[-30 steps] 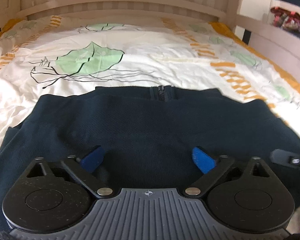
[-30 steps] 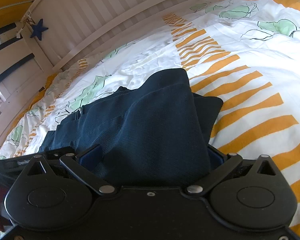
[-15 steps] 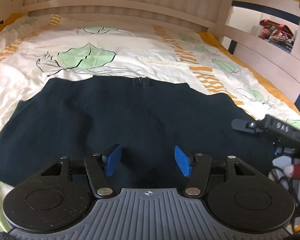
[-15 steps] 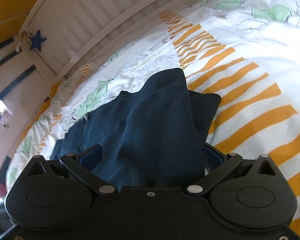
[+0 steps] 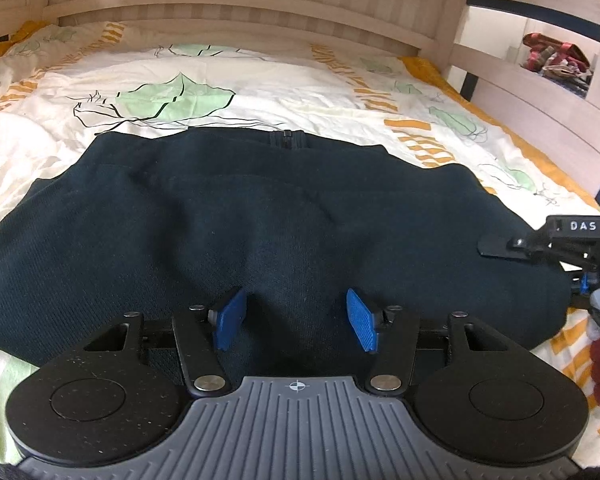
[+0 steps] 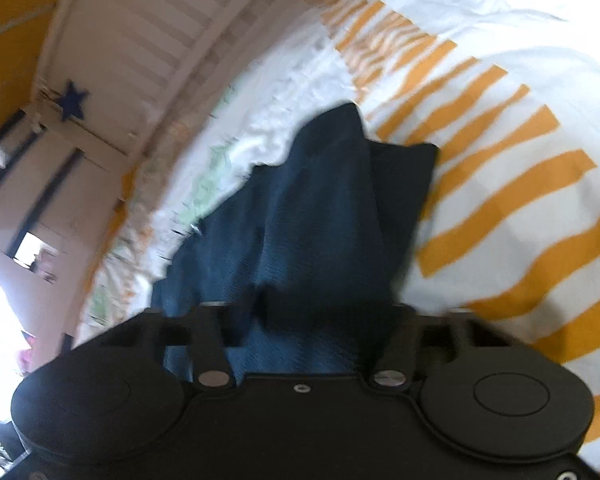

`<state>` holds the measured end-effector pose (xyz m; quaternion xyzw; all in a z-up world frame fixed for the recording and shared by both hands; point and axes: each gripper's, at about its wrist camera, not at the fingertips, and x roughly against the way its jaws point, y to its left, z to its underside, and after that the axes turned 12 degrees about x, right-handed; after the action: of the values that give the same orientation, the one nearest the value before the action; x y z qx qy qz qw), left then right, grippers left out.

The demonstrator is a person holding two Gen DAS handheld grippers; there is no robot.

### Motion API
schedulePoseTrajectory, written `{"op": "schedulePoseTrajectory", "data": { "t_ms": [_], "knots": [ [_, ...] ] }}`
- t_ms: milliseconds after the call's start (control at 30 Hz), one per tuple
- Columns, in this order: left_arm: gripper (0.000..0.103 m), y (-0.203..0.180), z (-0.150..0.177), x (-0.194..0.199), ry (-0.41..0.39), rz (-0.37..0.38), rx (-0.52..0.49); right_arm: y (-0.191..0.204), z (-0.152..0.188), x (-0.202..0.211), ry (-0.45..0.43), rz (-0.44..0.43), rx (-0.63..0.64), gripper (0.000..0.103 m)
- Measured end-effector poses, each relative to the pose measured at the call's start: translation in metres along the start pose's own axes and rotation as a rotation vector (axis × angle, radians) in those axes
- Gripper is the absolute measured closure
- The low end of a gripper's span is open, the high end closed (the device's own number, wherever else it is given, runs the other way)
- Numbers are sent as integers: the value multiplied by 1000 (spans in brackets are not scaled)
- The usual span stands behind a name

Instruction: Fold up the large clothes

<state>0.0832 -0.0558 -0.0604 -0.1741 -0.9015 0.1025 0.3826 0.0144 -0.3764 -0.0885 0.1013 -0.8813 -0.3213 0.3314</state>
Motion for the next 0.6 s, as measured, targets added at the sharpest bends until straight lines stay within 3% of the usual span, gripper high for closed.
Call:
{"op": "schedulePoseTrajectory", "data": {
  "t_ms": [67,133,233,300,433,600],
  "knots": [
    [49,-2,-2,3,-2,-2,3,1,0,-1,1,-10,7,64],
    [51,-3,-4,10,-8,3,5,5,-2,1,-2,-11,20,67],
    [59,-3,-3,21,-23,19,2,12,-6,4,-8,-5,40,70],
    [72,0,0,23,-18,34,9,14,-8,7,-15,-8,43,73],
    [76,-1,6,13,-2,22,-9,22,-12,9,-18,-1,62,74],
    [76,8,7,8,6,47,53,47,-22,15,-31,4,115,76]
  ]
}}
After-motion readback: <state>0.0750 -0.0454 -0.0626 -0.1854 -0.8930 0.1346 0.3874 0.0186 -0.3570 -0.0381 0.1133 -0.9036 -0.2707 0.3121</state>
